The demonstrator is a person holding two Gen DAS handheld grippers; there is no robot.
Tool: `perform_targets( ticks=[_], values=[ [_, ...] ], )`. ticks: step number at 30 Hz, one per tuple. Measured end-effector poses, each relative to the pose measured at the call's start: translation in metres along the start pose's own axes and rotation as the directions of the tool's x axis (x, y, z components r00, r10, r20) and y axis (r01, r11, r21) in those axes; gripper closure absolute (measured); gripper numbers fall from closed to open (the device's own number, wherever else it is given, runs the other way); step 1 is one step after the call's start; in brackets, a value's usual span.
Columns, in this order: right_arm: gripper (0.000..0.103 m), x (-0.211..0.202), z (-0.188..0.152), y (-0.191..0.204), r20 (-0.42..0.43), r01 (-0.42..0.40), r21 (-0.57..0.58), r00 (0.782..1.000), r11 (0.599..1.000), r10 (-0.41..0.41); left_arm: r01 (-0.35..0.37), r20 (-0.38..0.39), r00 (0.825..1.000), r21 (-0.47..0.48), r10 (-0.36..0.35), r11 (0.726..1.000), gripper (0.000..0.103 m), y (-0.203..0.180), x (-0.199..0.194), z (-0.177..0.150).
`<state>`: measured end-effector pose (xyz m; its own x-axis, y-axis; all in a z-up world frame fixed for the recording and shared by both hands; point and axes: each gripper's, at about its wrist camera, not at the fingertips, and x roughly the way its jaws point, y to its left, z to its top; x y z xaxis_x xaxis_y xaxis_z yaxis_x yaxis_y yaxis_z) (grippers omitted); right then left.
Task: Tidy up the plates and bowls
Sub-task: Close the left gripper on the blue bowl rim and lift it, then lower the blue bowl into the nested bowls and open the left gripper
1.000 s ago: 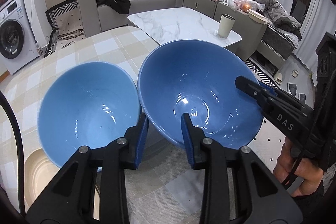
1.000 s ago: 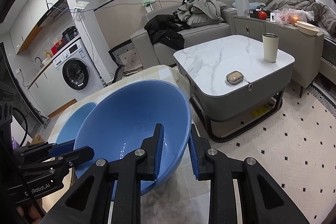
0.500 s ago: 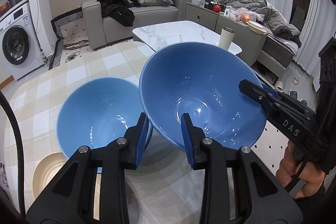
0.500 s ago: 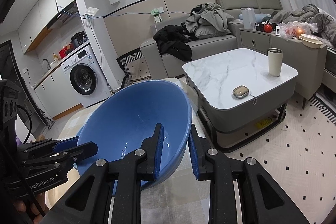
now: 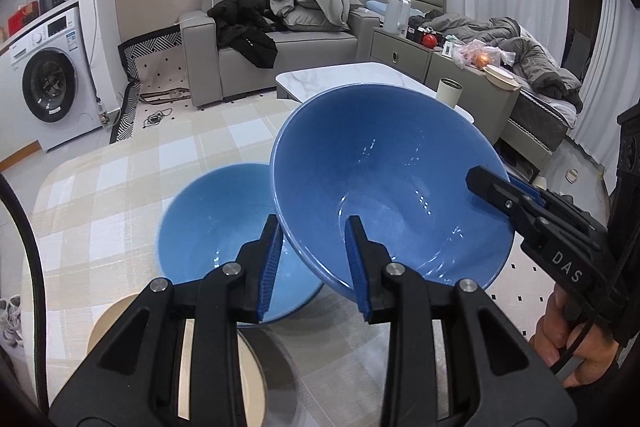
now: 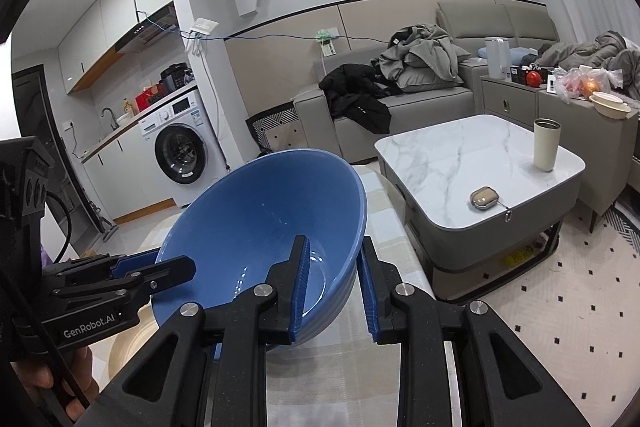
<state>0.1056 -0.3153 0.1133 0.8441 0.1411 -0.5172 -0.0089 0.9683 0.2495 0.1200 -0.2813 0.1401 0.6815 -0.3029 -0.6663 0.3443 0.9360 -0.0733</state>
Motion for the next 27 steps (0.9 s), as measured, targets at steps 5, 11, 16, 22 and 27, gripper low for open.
perform_targets(
  ticks=[5, 11, 16, 22, 27],
  values=[
    [0.079, 0.001, 0.000, 0.014, 0.005, -0.022, 0.003, 1.000, 1.000, 0.022, -0.012, 0.014, 1.000, -0.021, 0.012, 1.000, 0.074, 0.016, -0.013, -0.001],
    [0.078, 0.003, 0.000, 0.029, 0.025, -0.044, -0.005, 0.999, 0.999, 0.044, -0.033, 0.031, 0.999, -0.042, 0.035, 0.999, 0.074, 0.034, -0.027, -0.003],
    [0.078, 0.008, -0.003, 0.038, 0.027, -0.078, 0.001, 0.997, 0.997, 0.078, -0.049, 0.042, 0.998, -0.064, 0.052, 0.997, 0.074, 0.048, -0.033, -0.003],
    [0.078, 0.016, -0.007, 0.050, 0.030, -0.101, -0.010, 0.994, 0.995, 0.101, -0.058, 0.043, 0.997, -0.095, 0.062, 0.994, 0.074, 0.070, -0.035, -0.003],
    [0.078, 0.025, -0.014, 0.058, 0.027, -0.111, -0.017, 0.993, 0.994, 0.112, -0.072, 0.041, 0.996, -0.109, 0.077, 0.991, 0.074, 0.079, -0.028, -0.002]
  ],
)
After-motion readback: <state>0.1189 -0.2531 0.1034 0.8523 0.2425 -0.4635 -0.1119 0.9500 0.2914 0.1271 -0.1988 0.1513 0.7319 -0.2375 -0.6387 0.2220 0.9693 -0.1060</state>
